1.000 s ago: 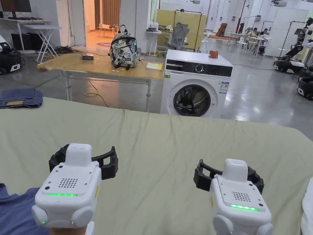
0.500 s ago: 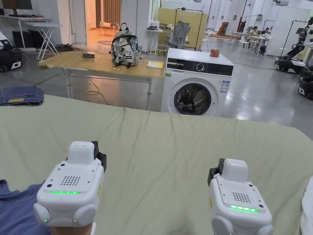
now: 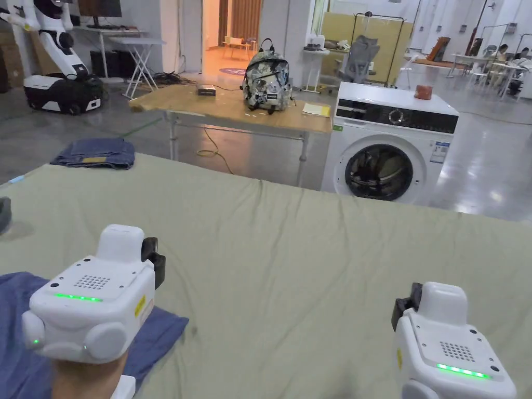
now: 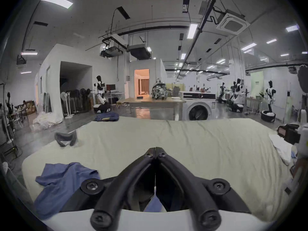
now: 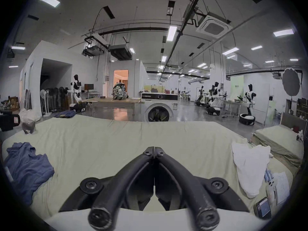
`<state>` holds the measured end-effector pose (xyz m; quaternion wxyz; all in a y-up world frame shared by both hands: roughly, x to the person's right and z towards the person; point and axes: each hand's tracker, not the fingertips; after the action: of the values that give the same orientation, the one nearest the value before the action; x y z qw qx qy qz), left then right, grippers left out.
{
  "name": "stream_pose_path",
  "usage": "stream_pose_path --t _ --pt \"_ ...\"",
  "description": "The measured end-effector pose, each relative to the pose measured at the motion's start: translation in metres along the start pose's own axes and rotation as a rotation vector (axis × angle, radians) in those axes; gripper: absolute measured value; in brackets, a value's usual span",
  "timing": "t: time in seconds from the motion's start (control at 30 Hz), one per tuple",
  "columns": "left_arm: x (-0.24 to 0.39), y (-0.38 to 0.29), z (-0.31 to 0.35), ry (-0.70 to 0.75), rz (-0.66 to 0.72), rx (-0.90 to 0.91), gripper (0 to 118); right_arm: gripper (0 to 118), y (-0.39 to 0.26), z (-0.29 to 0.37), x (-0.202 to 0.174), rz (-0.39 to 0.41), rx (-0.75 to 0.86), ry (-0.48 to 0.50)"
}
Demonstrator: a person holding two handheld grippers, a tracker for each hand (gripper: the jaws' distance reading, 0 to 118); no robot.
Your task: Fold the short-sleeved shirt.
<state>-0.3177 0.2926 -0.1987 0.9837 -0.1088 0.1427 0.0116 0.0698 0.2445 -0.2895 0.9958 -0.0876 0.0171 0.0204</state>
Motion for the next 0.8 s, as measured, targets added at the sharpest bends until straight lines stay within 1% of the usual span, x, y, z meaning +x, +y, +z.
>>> stream_pose_path --t 0.1,0.2,0.27,0.33,0.43,0.5,0.53,0.67,0.7,0.77,0.8 --pt "-0.046 -0.002 0.005 0.055 0.014 -0.038 0 0 -0.001 -0.001 -0.007 0.001 -0.007 0.023" --pt "-0.091 -0.010 0.004 0.119 -0.012 -0.125 0 0 -0.003 -0.002 -0.016 0.008 -0.020 0.046" --pt "-0.118 -0.017 0.002 0.136 -0.010 -0.203 0 0 -0.004 -0.002 -0.020 0.013 -0.027 0.067" --pt "-0.143 -0.024 -0.003 0.147 0.024 -0.294 0 0 -0.006 -0.003 -0.024 0.023 -0.036 0.081" --pt "-0.181 -0.040 -0.013 0.095 0.114 -0.461 0 0 -0.010 -0.004 -0.028 0.037 -0.051 0.094" --pt "-0.195 -0.056 -0.023 0.075 0.129 -0.551 0 0 -0.012 -0.006 -0.030 0.043 -0.063 0.099" --pt "-0.201 -0.064 -0.029 0.040 0.143 -0.620 0 0 -0.014 -0.007 -0.031 0.046 -0.069 0.099" --pt "-0.209 -0.087 -0.042 0.004 0.210 -0.716 1 0 -0.020 -0.009 -0.033 0.054 -0.096 0.108" --pt "-0.209 -0.092 -0.046 0.013 0.227 -0.740 12 0 -0.022 -0.010 -0.033 0.057 -0.102 0.110" --pt "-0.208 -0.100 -0.052 0.027 0.215 -0.734 67 0 -0.025 -0.010 -0.034 0.070 -0.113 0.108" --pt "-0.207 -0.104 -0.055 0.030 0.215 -0.743 93 0 -0.026 -0.010 -0.034 0.073 -0.116 0.109"
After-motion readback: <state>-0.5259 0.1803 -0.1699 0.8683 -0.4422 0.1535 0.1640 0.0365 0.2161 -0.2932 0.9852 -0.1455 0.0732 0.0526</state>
